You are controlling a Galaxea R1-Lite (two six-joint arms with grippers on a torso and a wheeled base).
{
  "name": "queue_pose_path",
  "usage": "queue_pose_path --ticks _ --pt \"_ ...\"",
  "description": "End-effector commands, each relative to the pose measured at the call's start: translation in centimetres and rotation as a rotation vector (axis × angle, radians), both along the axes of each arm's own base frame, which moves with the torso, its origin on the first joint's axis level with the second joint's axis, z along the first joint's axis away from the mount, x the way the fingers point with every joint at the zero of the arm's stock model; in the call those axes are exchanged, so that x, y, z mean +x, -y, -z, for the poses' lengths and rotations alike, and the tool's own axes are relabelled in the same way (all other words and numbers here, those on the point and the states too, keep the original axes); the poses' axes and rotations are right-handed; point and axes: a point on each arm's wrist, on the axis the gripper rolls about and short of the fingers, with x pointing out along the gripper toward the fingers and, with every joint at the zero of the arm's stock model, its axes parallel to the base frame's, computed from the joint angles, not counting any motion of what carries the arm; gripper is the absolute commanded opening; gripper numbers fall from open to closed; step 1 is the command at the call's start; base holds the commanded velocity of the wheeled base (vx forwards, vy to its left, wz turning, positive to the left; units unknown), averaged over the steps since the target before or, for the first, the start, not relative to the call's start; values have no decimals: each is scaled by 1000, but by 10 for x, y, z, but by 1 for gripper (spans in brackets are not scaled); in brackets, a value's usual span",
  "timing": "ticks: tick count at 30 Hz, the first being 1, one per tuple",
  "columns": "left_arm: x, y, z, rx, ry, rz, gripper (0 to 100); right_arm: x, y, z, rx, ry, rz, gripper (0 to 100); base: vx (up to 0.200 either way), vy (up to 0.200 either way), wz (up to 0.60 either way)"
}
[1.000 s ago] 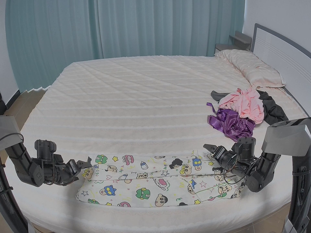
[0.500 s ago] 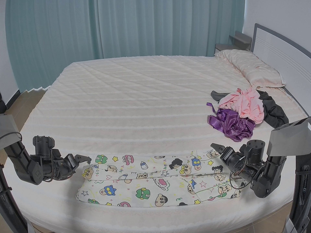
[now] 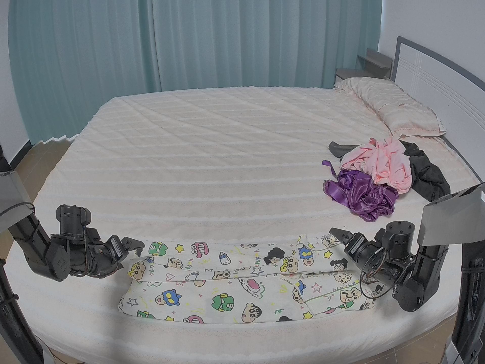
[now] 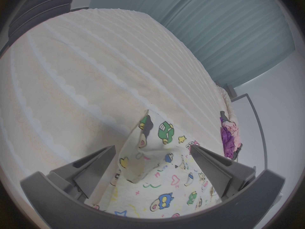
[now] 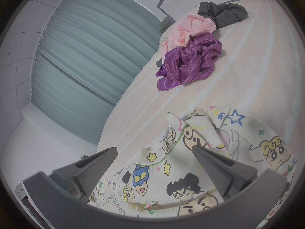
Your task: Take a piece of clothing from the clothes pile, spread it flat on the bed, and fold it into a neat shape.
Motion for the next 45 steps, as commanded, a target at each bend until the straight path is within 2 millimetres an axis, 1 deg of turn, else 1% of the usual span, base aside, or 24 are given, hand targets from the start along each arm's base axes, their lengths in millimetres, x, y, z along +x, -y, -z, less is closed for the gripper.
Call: queue_pose_path --ticks 1,6,16,17,20,23,27,29,31,32,34,35,36,37,38,41,43,44,45 --pt "-2 4 -6 -41 19 51 100 0 -1 1 0 1 -4 100 0 0 0" --pt "-6 8 -9 -78 25 98 100 -1 -1 1 -2 -2 -6 100 0 0 0" --pt "-3 13 -3 -78 8 118 100 -2 -2 2 -5 -6 -8 100 0 0 0" --pt "-2 14 1 -79 -3 121 0 -2 -2 1 -4 -1 -8 100 0 0 0" --pt "0 15 6 -78 -18 122 0 -1 -2 -1 -12 11 -12 100 0 0 0" --pt "2 11 12 -76 -33 110 0 0 -3 -6 -55 45 -31 100 0 0 0" --pt "3 7 16 -65 -39 105 0 1 -10 -19 -137 118 -82 100 0 0 0" --pt "3 7 15 -64 -35 106 0 4 -12 -27 -193 144 -103 100 0 0 0" --pt "3 7 14 -64 -33 106 0 5 -12 -28 -205 144 -107 100 0 0 0" --pt "3 7 10 -64 -18 107 0 11 -14 -35 -260 143 -128 100 0 0 0" --pt "2 7 4 -62 3 108 0 19 -20 -40 -289 130 -147 100 0 0 0" --pt "2 7 1 -61 13 108 0 24 -21 -40 -305 116 -154 100 0 0 0" --pt "2 7 1 -61 13 108 0 24 -21 -40 -305 116 -154 100 0 0 0" --pt "3 7 -2 -59 26 107 0 32 -25 -38 -342 59 -175 100 0 0 0" --pt "3 7 -3 -59 28 107 0 33 -26 -37 -347 48 -179 100 0 0 0" --pt "6 7 -10 -56 58 108 0 43 -31 -28 -416 -68 -226 100 0 0 0" --pt "7 7 -13 -55 72 109 0 49 -33 -24 -452 -105 -246 100 0 0 0" --pt "7 7 -13 -55 72 109 0 49 -33 -24 -452 -105 -246 100 0 0 0" --pt "10 7 -18 -54 95 111 0 56 -35 -16 -484 -147 -265 100 0 0 0"
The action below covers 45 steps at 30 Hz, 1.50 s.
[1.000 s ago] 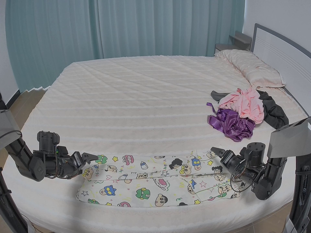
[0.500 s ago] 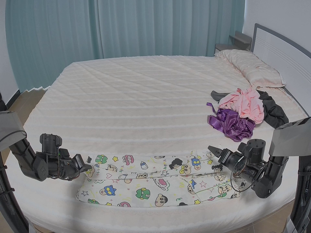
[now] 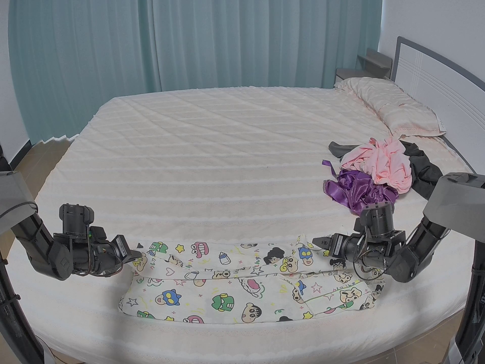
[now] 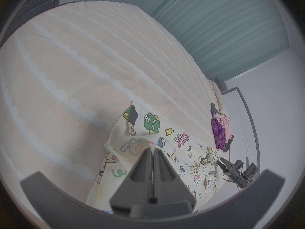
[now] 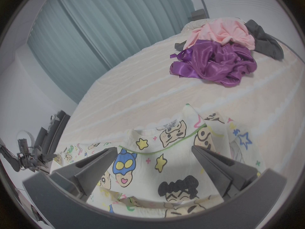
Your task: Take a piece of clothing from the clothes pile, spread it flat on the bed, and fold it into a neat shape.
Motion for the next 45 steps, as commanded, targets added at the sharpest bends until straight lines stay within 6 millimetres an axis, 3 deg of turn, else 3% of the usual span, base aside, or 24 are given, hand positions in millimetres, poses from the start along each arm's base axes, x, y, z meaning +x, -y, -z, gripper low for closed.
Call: queue_pose_path --ticks 1,14,27,39,45 --pt "7 0 -19 2 80 1 0 30 -12 1 -75 -21 -50 100 0 0 0" --pt "36 -2 -50 9 227 -3 0 41 -11 15 -104 -66 -22 100 0 0 0" --pt "54 -4 -61 11 330 -3 0 46 -13 20 -100 -68 -6 100 0 0 0" --pt "70 -4 -42 20 392 -7 0 46 -13 23 -83 -78 8 100 0 0 0" --pt "56 -5 -38 22 397 -11 0 46 -13 23 -81 -79 9 100 0 0 0"
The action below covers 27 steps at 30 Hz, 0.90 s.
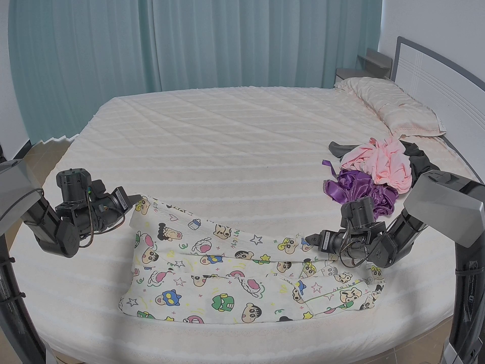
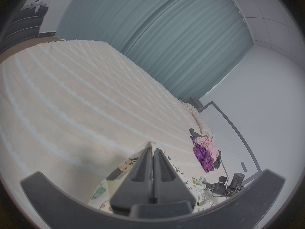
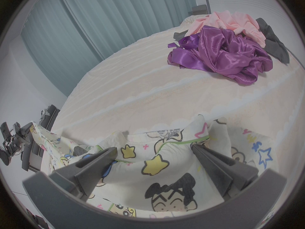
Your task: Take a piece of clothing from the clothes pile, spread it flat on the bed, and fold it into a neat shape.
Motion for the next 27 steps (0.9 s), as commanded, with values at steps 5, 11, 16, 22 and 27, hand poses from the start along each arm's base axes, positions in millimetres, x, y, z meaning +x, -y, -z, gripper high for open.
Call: queue_pose_path --ticks 5,11,16,22,27 --pt "-29 -7 16 48 -59 -4 0 -1 0 -2 4 2 1 100 0 0 0" --pt "-49 -15 33 114 -111 2 0 -3 -1 -8 40 1 27 100 0 0 0" --pt "-68 -17 46 161 -167 26 0 -5 0 -8 45 -4 34 100 0 0 0" --pt "-86 -16 61 211 -230 62 0 -9 4 -19 56 10 42 100 0 0 0" --pt "-94 -15 70 248 -262 92 0 -17 7 -30 90 9 68 100 0 0 0"
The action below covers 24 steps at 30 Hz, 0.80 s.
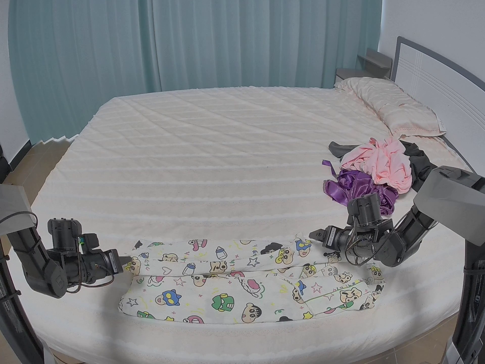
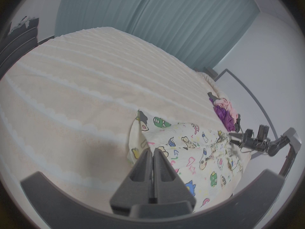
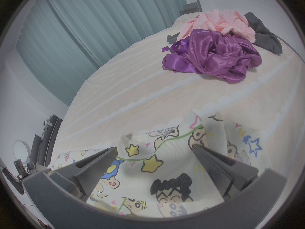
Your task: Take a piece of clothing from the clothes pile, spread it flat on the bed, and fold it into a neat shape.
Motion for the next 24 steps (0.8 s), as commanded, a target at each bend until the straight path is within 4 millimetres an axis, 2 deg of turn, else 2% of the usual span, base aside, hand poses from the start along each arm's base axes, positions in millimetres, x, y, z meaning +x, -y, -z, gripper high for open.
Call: queue_pose_path --ticks 1,7,8,11,16,21,23,24 --pt "-7 0 13 25 -48 19 0 -8 4 -14 25 15 16 100 0 0 0" --pt "-10 0 23 52 -66 40 0 -19 14 -35 66 35 60 100 0 0 0" --pt "-10 0 23 54 -58 39 0 -25 20 -43 87 39 84 100 0 0 0" --pt "-9 0 22 55 -48 39 0 -38 29 -48 102 24 115 100 0 0 0" --pt "-7 0 19 51 -37 34 0 -61 38 -38 129 -61 169 100 0 0 0" --pt "-7 -1 18 49 -35 32 0 -63 36 -27 166 -110 209 100 0 0 0" --pt "-6 -1 18 48 -33 29 0 -60 30 -12 176 -154 226 100 0 0 0" --pt "-6 -1 18 48 -33 29 0 -59 30 -11 176 -155 227 100 0 0 0"
